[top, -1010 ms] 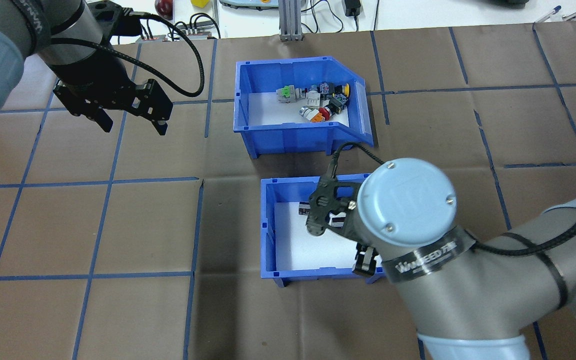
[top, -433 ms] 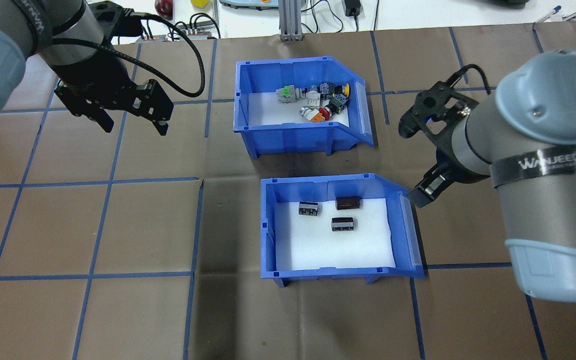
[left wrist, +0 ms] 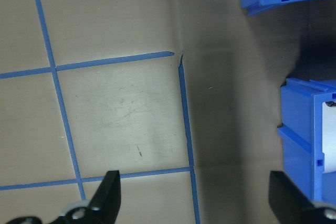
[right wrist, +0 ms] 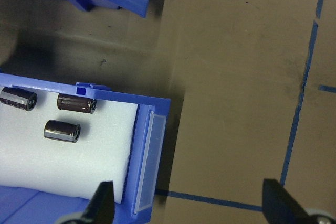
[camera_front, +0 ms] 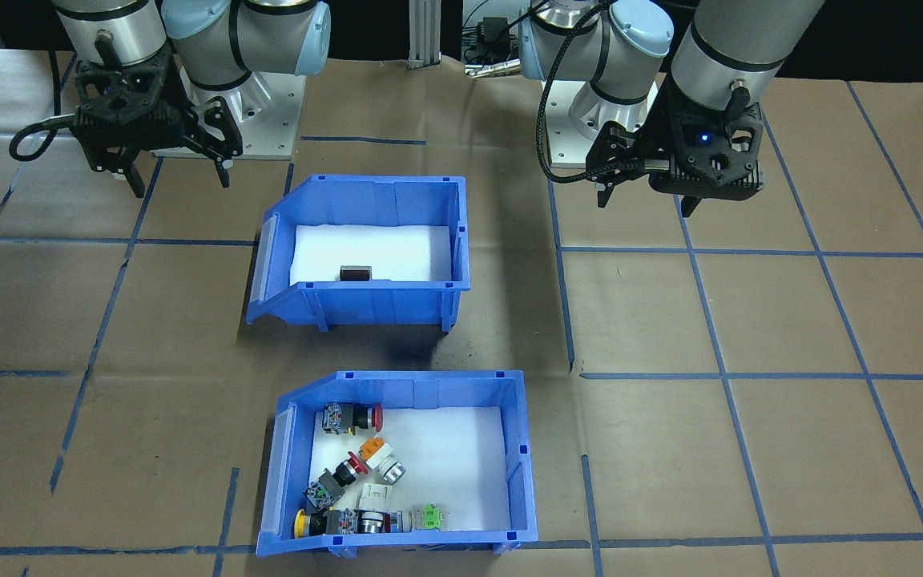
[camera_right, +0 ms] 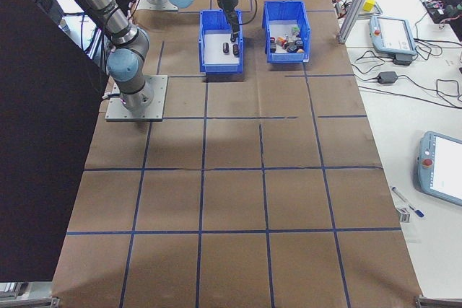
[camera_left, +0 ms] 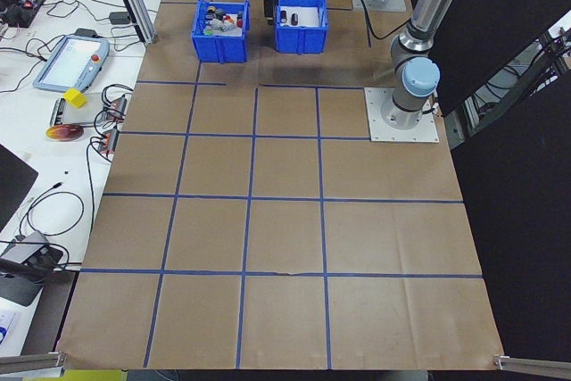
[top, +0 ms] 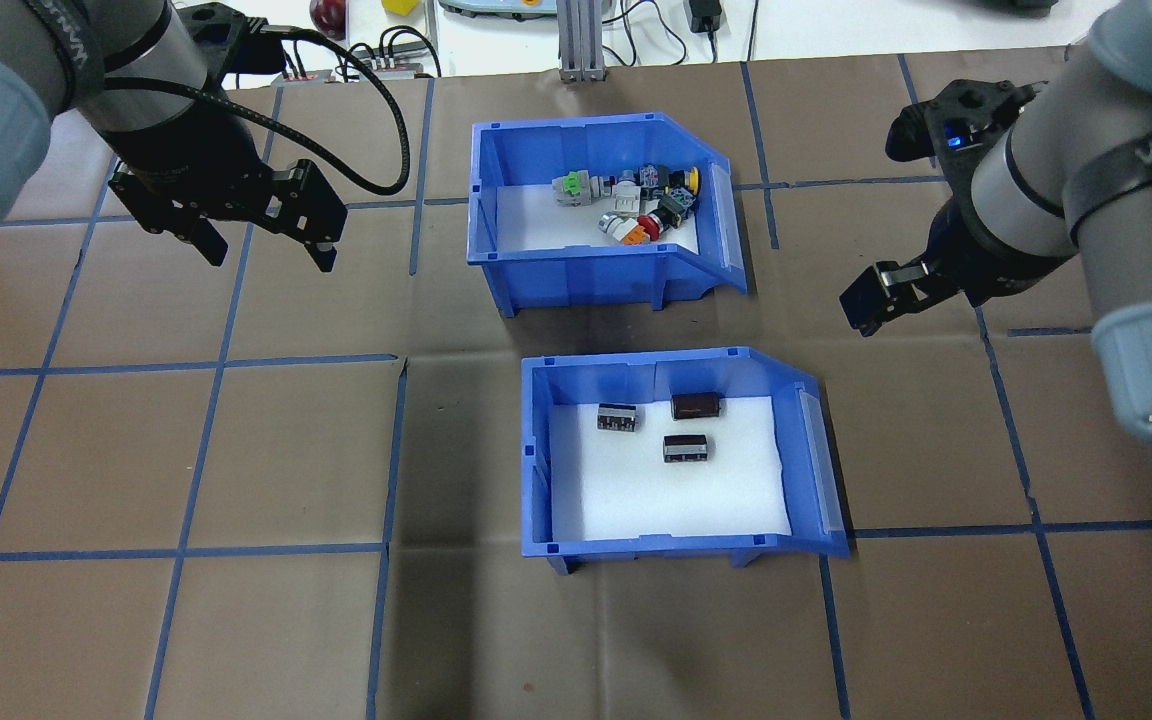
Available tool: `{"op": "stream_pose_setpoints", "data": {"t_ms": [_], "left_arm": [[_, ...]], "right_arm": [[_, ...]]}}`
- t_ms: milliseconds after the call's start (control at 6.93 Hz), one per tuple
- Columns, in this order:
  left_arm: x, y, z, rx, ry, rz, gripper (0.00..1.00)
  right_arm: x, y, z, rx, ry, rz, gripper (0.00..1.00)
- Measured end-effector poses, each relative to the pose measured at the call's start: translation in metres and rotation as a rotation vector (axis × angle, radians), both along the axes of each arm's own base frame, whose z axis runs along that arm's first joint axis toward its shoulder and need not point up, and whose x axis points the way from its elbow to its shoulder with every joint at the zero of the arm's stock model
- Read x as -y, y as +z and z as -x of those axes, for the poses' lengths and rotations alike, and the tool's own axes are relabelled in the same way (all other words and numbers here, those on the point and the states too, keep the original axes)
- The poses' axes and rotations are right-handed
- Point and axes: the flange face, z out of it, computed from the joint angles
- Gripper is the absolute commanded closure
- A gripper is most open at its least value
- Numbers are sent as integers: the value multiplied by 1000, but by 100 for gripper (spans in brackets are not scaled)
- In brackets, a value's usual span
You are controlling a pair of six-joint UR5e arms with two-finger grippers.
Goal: Place button box in front
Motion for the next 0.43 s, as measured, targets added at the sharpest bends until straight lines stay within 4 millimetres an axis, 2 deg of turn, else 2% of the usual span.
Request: {"op": "stream_pose_setpoints", "data": {"t_ms": [433], "left_arm": [[0, 0, 0, 0, -1, 0, 1]], "right_arm": [[37, 5, -3, 30, -141, -76, 0]]}}
